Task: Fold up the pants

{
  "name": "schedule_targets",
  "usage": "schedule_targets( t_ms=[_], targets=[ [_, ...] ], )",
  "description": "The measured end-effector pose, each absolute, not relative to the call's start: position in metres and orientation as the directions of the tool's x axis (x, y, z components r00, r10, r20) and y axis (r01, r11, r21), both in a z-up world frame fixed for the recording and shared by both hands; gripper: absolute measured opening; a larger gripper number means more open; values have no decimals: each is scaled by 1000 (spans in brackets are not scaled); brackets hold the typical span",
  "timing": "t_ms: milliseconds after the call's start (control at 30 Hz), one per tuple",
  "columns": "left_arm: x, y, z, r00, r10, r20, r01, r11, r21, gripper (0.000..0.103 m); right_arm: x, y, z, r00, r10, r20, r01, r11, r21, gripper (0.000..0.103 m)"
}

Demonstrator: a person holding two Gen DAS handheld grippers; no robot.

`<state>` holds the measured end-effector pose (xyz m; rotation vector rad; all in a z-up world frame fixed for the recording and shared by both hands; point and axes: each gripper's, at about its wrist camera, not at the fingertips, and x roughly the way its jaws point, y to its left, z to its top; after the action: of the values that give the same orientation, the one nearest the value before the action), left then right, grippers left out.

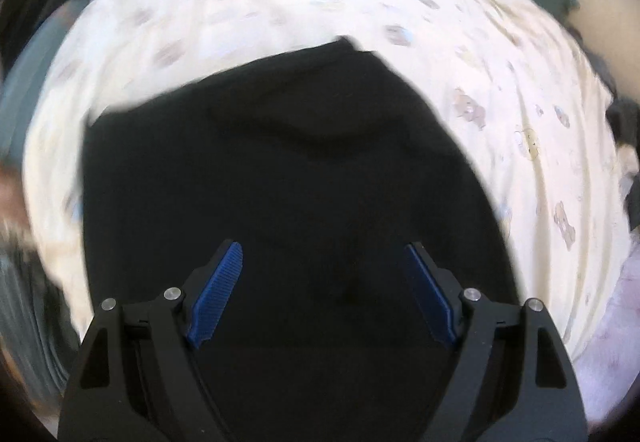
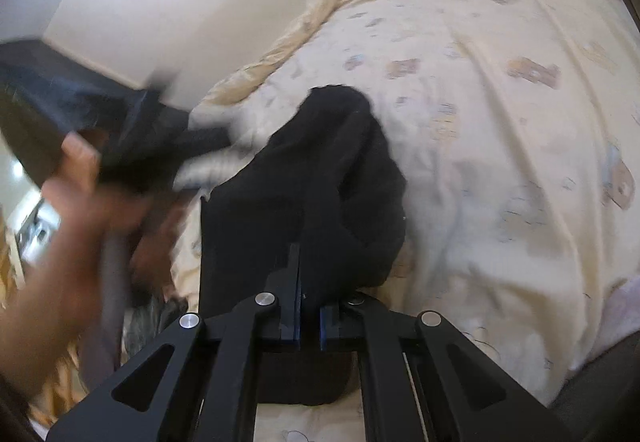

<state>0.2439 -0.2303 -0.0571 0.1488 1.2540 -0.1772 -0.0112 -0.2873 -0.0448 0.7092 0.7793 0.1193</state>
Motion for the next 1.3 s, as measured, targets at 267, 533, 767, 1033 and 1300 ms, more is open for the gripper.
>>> schedule_targets(
  t_ms=[267,533,767,1033,1300],
  targets=[
    [332,-361,-120,271,125,-954,368,903,223,80,18,-253,-57,632,407,-660,55,825,562,5],
    [375,-400,-180,301,380,-875,428,766,480,79,27,-231,-66,561,475,-678,-29,830,557,5],
    [395,-390,-186,380,467,-798,468,648,602,36,26,-208,-72,487,510,-709,-116,842,527,5],
    [411,-353,-129,350,302,-887,492,746,449,7,18,-195,-54,517,525,-676,-203,843,499,5],
    [414,-240,-39,380,159,-911,410,854,320,7,6,-192,-26,547,629,-552,-320,767,557,5]
  ],
)
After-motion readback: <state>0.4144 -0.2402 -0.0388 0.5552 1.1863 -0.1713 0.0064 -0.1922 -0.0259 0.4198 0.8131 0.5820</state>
